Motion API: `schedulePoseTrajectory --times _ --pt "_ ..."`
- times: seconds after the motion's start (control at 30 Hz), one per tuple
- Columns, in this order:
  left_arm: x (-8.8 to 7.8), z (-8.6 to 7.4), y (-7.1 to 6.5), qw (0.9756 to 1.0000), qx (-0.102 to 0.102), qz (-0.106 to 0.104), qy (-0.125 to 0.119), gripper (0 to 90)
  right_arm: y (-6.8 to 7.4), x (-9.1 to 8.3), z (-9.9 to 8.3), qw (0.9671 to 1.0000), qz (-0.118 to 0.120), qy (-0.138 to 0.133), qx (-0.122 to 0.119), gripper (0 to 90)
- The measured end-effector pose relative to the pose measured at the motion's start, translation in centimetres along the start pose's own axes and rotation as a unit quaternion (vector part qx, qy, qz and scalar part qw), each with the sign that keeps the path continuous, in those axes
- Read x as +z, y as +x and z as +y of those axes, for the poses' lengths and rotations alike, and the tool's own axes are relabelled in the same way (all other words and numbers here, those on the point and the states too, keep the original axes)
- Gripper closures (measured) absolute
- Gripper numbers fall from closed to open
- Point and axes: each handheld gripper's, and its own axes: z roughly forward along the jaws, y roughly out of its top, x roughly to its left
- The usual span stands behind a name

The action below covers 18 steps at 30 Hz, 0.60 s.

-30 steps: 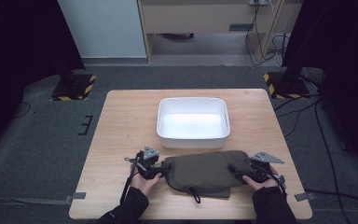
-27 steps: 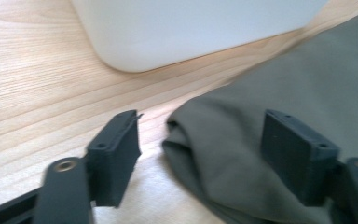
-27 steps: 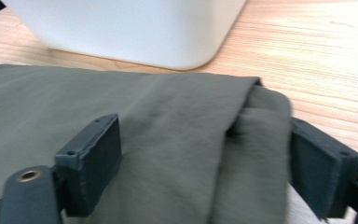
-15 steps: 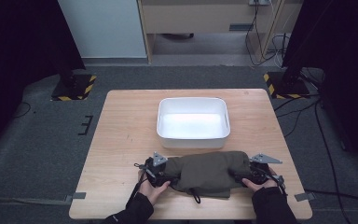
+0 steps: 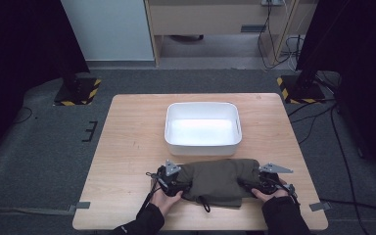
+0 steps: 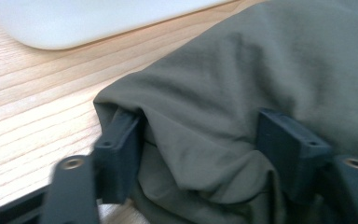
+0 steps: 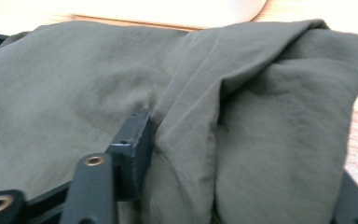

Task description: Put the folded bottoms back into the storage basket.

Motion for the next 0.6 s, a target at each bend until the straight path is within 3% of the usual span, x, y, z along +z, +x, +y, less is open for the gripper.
schedulePoseTrajectory --times 0.03,0.07,0.1,0.13,0.17,0.23,0.3,0.47,0.6 --pt "0.0 0.0 0.0 1.0000 -0.001 -0.001 -0.002 40.4 0.1 0.0 0.0 1.0000 0.000 -0.001 0.000 50.8" --pt "0.1 0.0 0.0 1.0000 -0.003 -0.003 -0.005 40.4 0.1 0.0 0.0 1.0000 0.000 -0.001 0.000 50.8" --pt "0.1 0.0 -0.1 0.9999 -0.005 -0.006 -0.007 50.0 0.3 0.0 0.0 1.0000 -0.002 -0.003 -0.002 55.5" --pt "0.2 0.0 -0.1 0.9999 -0.006 -0.009 -0.008 50.0 0.3 0.0 0.0 1.0000 -0.002 -0.003 -0.002 55.5" --pt "0.2 0.0 -0.1 0.9998 -0.008 -0.017 -0.011 58.8 0.3 0.0 0.0 1.0000 -0.003 -0.007 0.000 60.8" --pt "0.2 0.0 0.0 0.9997 -0.009 -0.019 -0.012 61.4 0.4 0.0 0.0 1.0000 -0.003 -0.009 -0.003 62.6" --pt "0.2 -0.1 0.2 0.9995 -0.007 -0.029 -0.014 74.7 0.4 -0.1 0.0 0.9998 -0.004 -0.016 -0.012 68.8" --pt "0.0 0.0 0.3 0.9991 0.006 -0.036 -0.021 79.9 0.5 -0.4 0.1 0.9995 -0.001 -0.026 -0.017 74.0" --pt "-0.9 0.4 0.4 0.9983 0.000 -0.048 -0.035 80.5 0.6 -0.7 0.3 0.9991 0.003 -0.032 -0.027 75.3"
